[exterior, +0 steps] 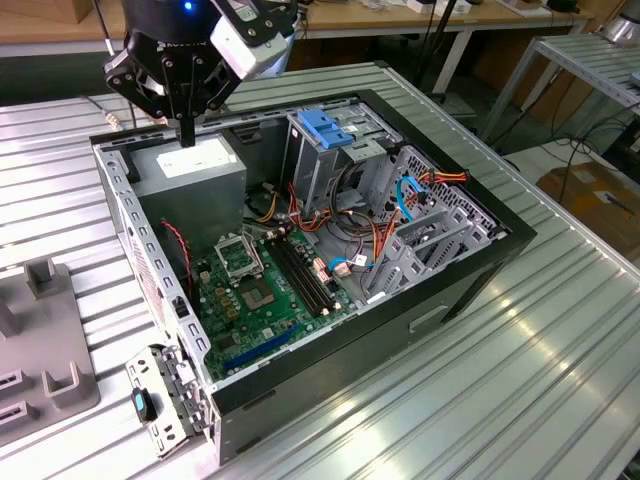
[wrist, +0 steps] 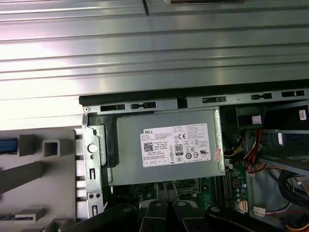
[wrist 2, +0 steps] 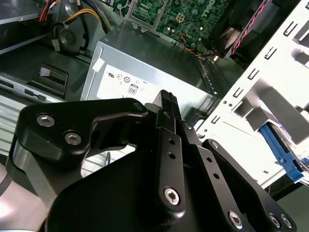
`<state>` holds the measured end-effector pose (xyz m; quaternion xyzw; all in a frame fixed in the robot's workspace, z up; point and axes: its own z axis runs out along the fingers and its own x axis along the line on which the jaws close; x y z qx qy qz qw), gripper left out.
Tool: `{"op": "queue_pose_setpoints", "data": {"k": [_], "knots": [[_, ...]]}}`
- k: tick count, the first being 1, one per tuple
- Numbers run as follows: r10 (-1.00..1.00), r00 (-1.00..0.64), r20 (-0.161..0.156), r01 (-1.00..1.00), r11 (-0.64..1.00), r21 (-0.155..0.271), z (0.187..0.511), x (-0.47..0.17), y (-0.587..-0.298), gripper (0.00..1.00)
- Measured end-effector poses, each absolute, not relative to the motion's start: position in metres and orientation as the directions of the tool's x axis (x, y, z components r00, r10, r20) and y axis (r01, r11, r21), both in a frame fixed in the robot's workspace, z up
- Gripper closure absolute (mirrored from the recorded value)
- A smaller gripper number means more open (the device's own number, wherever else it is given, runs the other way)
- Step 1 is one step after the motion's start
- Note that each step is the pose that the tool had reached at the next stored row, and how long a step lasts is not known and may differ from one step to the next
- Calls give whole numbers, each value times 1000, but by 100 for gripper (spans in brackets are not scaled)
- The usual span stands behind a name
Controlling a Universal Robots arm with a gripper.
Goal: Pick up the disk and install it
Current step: 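Reach for the disk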
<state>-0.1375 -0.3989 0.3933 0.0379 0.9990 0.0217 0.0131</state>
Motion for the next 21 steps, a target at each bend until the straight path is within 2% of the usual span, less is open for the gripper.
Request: {"op": "queue_pose_setpoints", "data": {"k": [21], "knots": [[76, -997, -24, 75, 996, 44, 393, -155, -399, 89]]}}
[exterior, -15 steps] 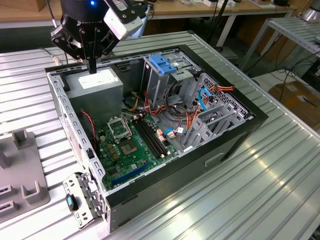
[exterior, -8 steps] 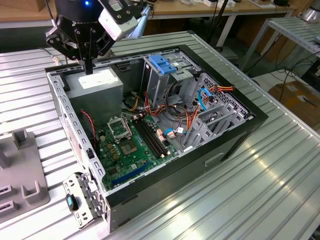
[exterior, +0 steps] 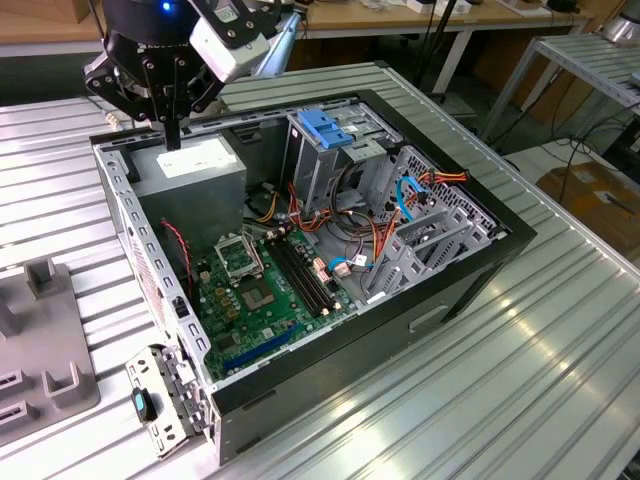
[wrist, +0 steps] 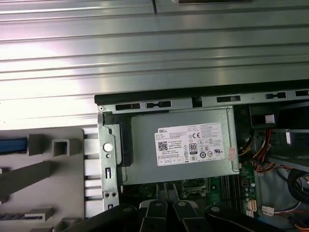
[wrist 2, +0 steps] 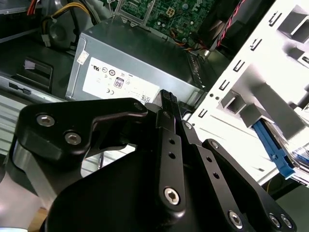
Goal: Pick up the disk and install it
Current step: 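Reach for the disk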
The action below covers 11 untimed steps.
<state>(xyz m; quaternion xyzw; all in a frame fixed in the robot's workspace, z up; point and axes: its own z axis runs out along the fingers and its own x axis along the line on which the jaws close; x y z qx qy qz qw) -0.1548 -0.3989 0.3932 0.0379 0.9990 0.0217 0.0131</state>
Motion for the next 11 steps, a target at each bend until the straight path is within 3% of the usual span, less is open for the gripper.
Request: {"op": "queue_pose_setpoints", "data": {"k": [11], "knots": [[76, -997, -24, 75, 996, 44, 393, -161, -399, 89]]}}
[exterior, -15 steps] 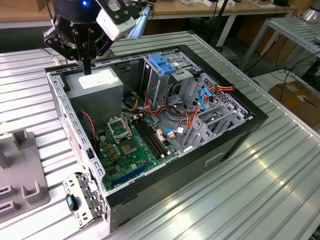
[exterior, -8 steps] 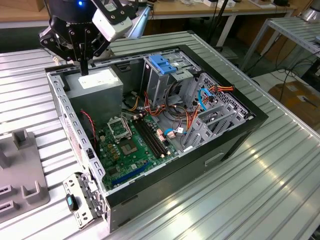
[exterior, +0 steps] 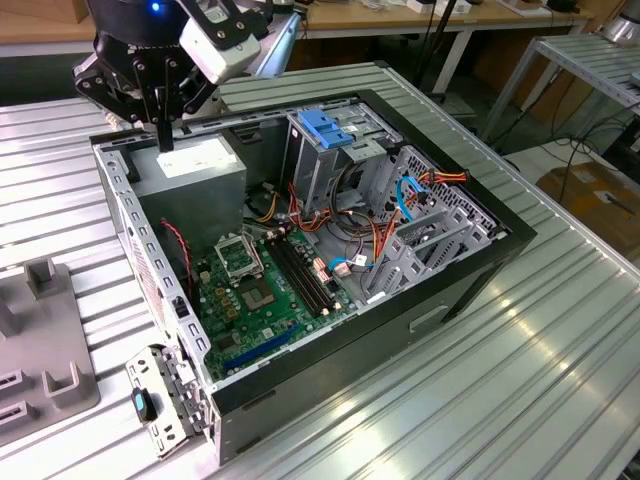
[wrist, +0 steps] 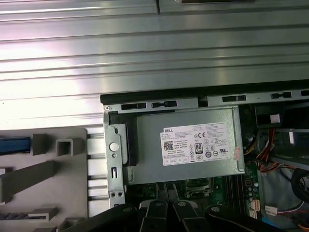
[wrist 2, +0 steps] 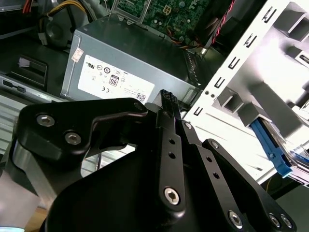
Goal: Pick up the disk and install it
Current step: 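Reach for the disk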
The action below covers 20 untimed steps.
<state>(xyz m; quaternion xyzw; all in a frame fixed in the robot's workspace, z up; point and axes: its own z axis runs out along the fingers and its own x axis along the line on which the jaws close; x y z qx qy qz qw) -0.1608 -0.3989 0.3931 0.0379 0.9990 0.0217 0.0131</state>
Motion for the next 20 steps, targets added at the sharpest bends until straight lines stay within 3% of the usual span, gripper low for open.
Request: {"op": "queue_pose_setpoints", "data": {"k": [20], "knots": [[76, -997, -24, 75, 996, 44, 393, -167, -399, 89]]}}
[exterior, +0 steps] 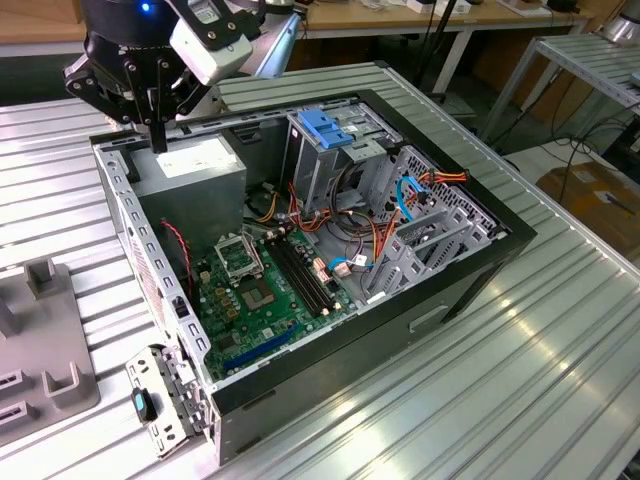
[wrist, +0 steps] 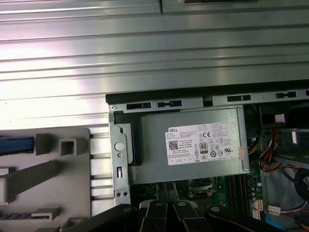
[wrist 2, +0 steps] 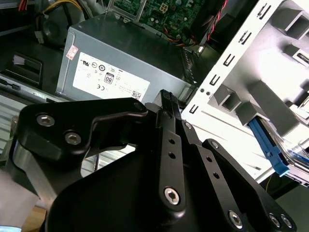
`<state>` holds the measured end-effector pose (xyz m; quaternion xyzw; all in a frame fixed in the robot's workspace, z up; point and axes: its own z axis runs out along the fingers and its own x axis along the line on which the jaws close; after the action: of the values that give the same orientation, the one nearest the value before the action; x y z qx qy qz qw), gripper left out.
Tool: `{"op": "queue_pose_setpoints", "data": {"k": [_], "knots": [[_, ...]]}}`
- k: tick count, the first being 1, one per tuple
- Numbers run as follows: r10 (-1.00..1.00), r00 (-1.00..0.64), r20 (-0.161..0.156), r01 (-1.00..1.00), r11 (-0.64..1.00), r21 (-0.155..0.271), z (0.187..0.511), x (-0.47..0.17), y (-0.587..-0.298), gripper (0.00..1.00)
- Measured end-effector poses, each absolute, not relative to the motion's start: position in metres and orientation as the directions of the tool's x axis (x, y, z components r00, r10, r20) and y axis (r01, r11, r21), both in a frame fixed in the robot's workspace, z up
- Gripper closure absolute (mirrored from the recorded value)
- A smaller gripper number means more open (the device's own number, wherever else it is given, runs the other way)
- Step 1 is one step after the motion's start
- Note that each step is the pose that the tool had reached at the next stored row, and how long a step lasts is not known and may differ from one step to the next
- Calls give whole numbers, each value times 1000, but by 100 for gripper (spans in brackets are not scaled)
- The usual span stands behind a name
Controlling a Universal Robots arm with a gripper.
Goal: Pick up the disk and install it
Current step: 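Reach for the disk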
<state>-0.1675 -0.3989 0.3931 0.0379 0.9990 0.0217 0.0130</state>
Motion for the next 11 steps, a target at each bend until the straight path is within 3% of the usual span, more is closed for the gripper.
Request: {"op": "queue_pose_setpoints", "data": {"k": [11], "knots": [[76, -997, -24, 75, 996, 44, 393, -175, -399, 89]]}}
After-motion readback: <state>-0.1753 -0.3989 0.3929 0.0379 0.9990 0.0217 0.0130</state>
